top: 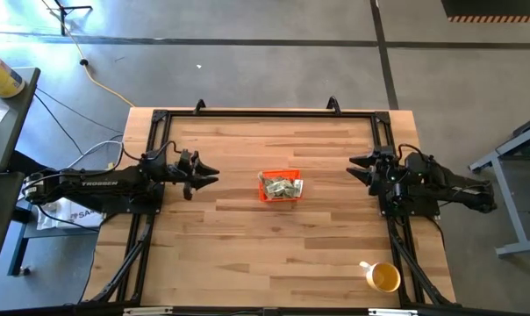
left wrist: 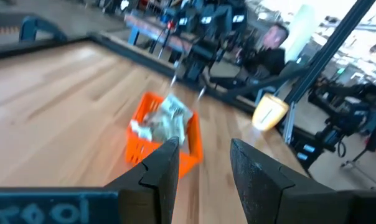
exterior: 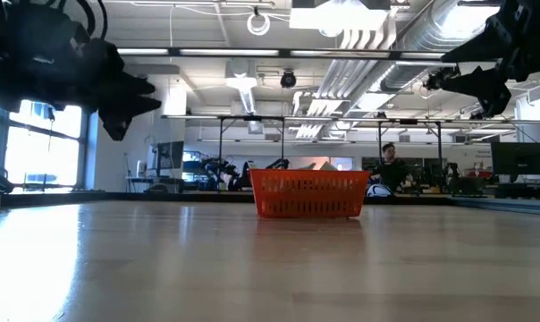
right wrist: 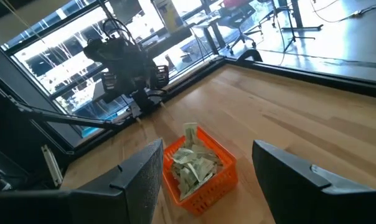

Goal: Pick and place Stevia / Truvia into bins
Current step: Return to Home Position

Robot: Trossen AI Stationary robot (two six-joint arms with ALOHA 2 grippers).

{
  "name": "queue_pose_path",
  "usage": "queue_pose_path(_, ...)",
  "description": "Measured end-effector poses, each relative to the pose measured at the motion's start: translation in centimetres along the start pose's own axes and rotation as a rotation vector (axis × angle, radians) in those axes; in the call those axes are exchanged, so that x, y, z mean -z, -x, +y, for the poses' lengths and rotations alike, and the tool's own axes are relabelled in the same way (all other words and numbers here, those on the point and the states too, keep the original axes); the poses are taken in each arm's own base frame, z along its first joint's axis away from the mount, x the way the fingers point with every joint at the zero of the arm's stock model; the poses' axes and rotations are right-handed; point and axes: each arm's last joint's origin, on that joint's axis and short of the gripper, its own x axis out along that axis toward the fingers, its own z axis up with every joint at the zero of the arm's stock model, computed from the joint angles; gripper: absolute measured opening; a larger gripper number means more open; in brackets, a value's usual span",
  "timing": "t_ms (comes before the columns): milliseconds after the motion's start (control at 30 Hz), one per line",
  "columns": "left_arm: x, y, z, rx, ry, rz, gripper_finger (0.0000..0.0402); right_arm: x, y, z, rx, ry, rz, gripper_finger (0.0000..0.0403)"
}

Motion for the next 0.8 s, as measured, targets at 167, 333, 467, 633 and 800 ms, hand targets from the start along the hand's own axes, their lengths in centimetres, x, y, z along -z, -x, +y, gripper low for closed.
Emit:
queue_pose_path(167,0.8,0.0,0.3,-0.033,0.026,0.077,0.0177,0.0,0.0,0.0,0.0,0.001,0.0,0.0236)
queue_pose_path(333,1.4,0.1,0.6,-0.061,0.049,0.142,0.0177,0.0,0.0,0.0,0.0,0.001,0.0,0.0236)
queue_pose_path(467,1.8,0.2,0.7,-0.077,0.062,0.18,0.0177,0.0,0.0,0.0,0.0,0.001,0.001,0.0236)
queue_pose_path(633,2.2,0.3,0.8,-0.092,0.074,0.216,0.0177,0.0,0.0,0.0,0.0,0.001,0.001,0.0236)
queue_pose_path(800,2.4,0.3,0.9,-0.103,0.081,0.238,0.0177,0.0,0.0,0.0,0.0,0.001,0.001,0.0236)
